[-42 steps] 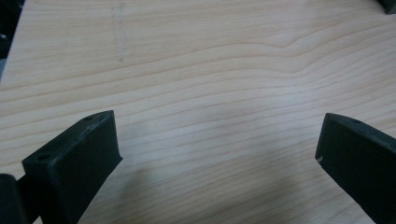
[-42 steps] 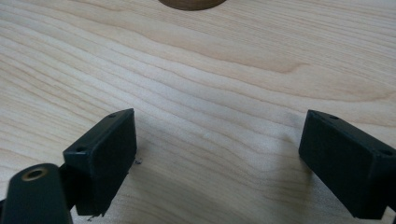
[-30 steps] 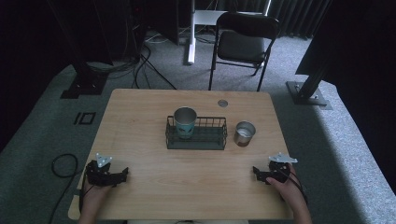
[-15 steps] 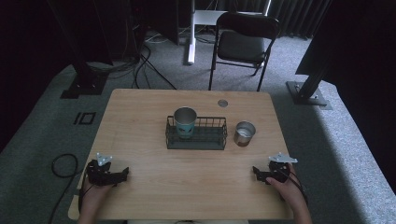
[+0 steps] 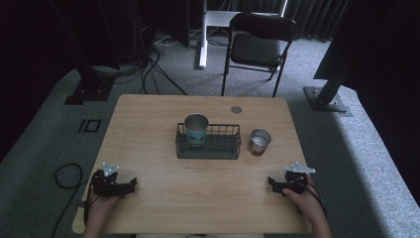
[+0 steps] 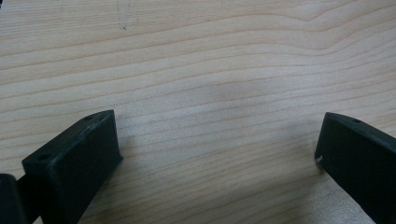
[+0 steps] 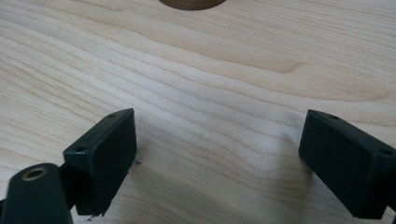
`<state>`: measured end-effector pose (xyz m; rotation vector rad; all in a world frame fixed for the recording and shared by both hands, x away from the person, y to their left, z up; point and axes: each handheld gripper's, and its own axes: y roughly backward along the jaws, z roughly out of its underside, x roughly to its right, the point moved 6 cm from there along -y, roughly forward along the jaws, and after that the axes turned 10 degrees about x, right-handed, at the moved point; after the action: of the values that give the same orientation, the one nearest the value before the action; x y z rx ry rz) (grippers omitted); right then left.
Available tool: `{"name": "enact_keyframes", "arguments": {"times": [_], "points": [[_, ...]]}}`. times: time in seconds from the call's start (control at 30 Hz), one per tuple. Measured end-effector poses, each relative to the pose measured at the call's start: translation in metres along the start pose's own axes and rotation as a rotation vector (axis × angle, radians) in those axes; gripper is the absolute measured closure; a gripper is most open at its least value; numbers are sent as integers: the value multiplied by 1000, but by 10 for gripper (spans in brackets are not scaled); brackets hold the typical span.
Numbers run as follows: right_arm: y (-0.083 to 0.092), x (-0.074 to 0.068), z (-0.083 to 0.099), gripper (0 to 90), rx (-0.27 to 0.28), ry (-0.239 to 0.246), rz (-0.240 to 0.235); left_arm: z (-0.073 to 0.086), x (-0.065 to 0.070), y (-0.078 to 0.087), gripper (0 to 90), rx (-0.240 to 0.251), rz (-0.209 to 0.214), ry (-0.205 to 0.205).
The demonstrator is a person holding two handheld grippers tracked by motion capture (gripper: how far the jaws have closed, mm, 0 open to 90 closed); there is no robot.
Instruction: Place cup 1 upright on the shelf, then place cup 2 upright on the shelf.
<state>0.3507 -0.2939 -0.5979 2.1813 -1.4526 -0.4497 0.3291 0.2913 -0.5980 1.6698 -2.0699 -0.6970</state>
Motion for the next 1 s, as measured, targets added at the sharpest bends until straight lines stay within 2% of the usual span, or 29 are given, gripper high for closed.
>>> {"name": "enact_keyframes", "arguments": {"times": [0.6,1.0], "points": [[0,0,0,110,-1,0,-1,0,0,0,4,1,0,1],[-2,0,-2,110,-1,20,-25,0,0,0,4,0,0,0]]}}
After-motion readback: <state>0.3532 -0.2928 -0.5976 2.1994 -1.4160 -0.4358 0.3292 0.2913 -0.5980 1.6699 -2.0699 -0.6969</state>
